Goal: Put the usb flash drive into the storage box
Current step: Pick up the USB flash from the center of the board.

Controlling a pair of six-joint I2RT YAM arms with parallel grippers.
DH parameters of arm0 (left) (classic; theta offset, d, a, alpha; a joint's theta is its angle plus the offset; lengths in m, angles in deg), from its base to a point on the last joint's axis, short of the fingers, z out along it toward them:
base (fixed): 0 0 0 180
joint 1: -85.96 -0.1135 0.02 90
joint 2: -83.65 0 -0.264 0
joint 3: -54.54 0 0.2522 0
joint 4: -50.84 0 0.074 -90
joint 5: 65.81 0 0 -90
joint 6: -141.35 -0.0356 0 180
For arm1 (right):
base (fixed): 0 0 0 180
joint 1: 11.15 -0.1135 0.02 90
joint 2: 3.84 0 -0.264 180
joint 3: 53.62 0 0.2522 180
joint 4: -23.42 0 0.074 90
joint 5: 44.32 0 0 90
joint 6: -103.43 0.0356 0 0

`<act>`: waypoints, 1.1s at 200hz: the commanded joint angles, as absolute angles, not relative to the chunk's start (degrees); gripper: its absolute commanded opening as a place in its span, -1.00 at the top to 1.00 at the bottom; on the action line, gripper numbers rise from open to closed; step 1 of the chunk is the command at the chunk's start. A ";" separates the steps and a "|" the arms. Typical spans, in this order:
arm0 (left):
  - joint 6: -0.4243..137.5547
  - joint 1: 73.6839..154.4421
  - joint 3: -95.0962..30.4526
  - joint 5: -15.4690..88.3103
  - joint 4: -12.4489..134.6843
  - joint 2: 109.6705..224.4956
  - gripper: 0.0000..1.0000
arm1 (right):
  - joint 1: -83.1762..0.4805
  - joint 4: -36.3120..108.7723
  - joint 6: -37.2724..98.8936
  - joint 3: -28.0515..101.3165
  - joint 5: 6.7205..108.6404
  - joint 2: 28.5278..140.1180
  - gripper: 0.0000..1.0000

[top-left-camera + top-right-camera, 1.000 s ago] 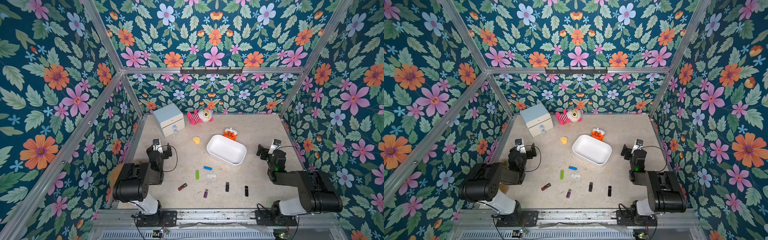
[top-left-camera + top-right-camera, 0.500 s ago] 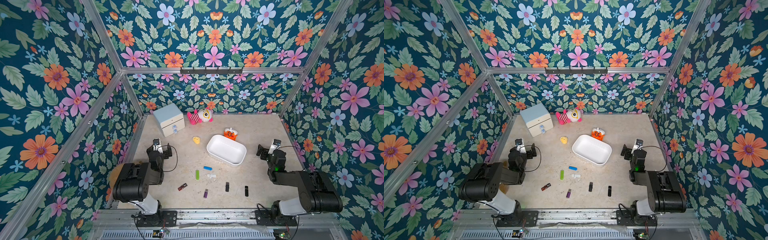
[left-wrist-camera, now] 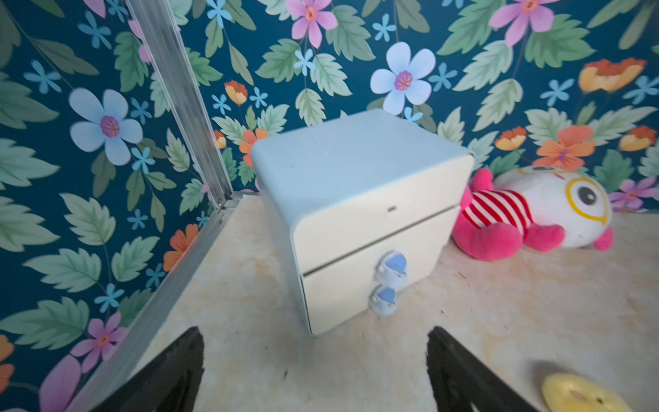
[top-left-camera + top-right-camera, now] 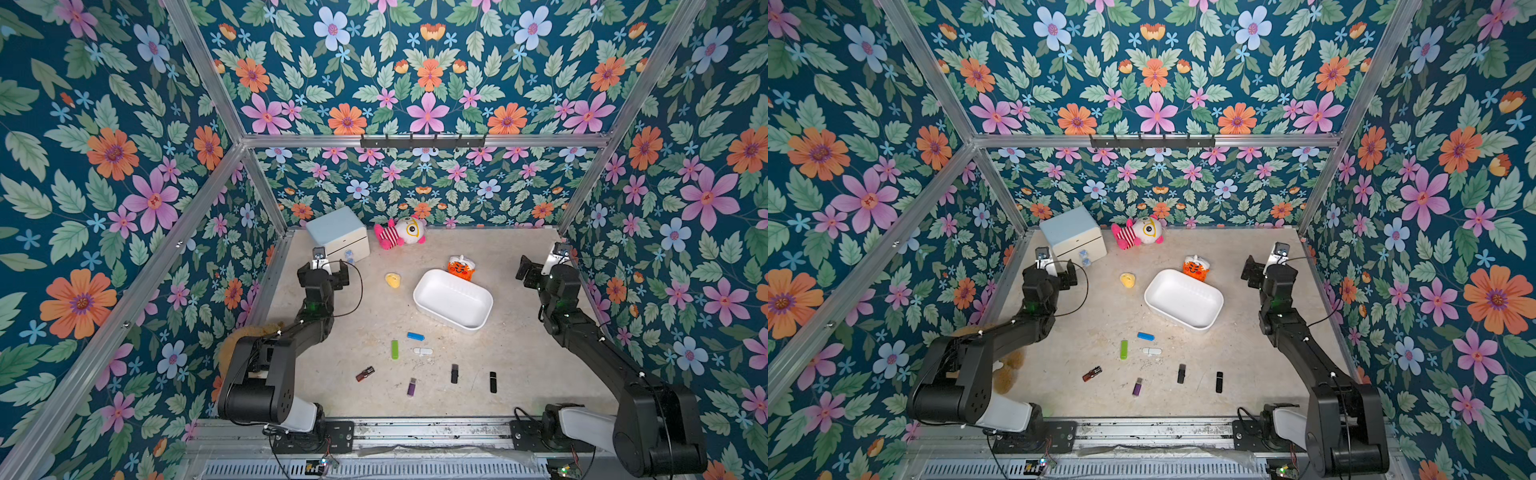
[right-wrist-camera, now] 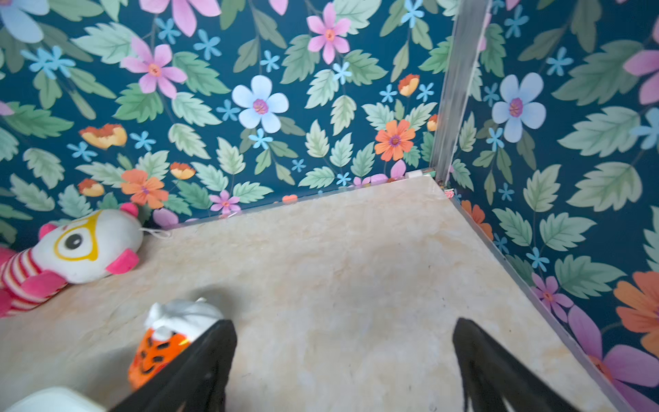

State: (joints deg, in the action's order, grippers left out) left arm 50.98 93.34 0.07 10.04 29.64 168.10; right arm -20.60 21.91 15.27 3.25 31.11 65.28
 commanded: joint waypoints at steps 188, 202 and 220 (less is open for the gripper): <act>70.09 113.94 -6.61 18.74 94.31 152.12 -0.99 | -59.15 90.45 69.50 3.29 38.13 59.09 -0.36; 71.20 114.88 -5.73 18.62 94.00 152.19 -0.99 | -59.17 89.01 69.49 1.64 39.64 59.26 -0.30; 72.16 115.96 -4.94 17.95 93.96 152.62 -0.99 | -59.17 87.31 69.53 -0.26 41.23 59.68 -0.27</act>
